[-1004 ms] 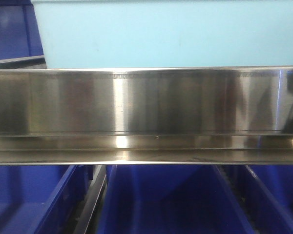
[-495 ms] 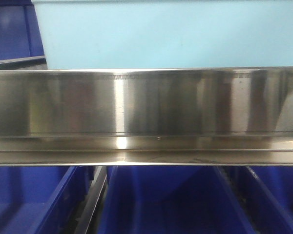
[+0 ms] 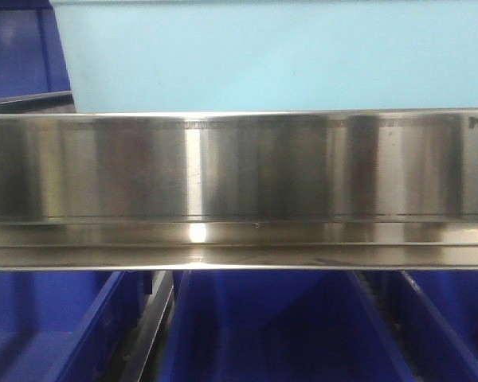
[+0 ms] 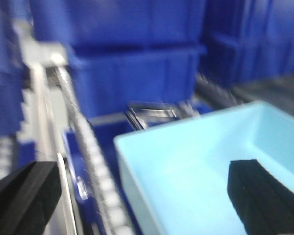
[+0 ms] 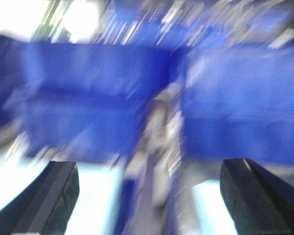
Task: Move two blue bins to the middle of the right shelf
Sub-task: 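Close both grippers on the light-blue bin's side walls and lift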
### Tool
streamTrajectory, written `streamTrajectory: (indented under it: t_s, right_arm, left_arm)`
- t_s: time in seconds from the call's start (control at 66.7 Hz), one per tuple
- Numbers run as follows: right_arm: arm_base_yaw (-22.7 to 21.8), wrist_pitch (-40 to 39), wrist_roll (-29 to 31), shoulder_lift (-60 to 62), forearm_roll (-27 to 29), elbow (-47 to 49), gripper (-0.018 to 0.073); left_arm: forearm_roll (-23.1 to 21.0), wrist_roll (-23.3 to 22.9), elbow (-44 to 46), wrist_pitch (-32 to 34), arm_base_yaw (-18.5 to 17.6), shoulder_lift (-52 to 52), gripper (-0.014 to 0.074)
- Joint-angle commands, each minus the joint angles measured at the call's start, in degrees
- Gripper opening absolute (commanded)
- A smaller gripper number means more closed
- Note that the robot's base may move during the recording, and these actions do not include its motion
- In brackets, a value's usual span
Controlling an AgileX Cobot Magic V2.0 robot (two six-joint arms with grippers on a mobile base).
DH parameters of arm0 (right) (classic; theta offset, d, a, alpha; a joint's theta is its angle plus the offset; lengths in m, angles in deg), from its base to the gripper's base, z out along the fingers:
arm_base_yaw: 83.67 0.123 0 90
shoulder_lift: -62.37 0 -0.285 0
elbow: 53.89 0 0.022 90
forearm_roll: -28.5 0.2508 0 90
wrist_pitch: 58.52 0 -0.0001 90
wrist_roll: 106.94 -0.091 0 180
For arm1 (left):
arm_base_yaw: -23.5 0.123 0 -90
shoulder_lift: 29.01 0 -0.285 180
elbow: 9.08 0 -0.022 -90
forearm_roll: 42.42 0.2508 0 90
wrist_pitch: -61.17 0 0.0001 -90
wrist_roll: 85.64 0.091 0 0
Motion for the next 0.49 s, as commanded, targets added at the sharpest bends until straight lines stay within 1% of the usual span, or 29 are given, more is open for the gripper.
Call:
streamTrajectory:
  t_s: [0.0,0.075,0.135,0.165,0.225,0.315,0.36,0.435,0.48]
  right_arm:
    - [3.08,8.19,0.96,-6.64,0.0,6.97,0.0489]
    - [4.93,14.34,0.96,-12.9,0.0,13.15,0.0489]
    - [5.27,19.1,0.96,-17.81,0.0,18.05,0.0489]
    - [5.27,21.97,0.96,-20.56,0.0,20.74,0.0489]
    - [5.27,27.58,0.96,-25.44,-0.31,25.42,0.0489]
    - [5.27,35.24,0.96,-32.62,-0.31,32.07,0.0493]
    - [5.27,37.63,0.85,-35.69,-0.31,34.77,0.0513]
    - [5.16,37.63,-1.1,-39.44,-0.31,37.09,0.0565]
    - [4.81,37.63,-2.06,-41.28,-0.31,37.49,0.0559]
  left_arm:
    - [0.17,-0.08,5.86,-5.32,-0.8,5.14,0.0601]
    - [0.17,-0.08,10.58,-10.2,-0.8,10.24,0.0601]
    - [0.17,-0.08,14.23,-13.94,-0.8,13.71,0.0601]
    - [0.17,-0.88,16.15,-15.83,-0.8,15.2,0.0601]
    - [0.31,-4.04,19.76,-19.86,-0.8,18.93,0.0601]
    - [1.84,-7.05,25.49,-27.12,-0.8,24.48,0.0599]
    - [2.29,-8.19,28.27,-30.74,-0.8,26.91,0.0599]
    - [2.58,-8.93,32.42,-36.07,-0.8,31.82,0.0599]
    - [2.58,-9.27,34.88,-36.66,-0.8,34.23,0.0599]
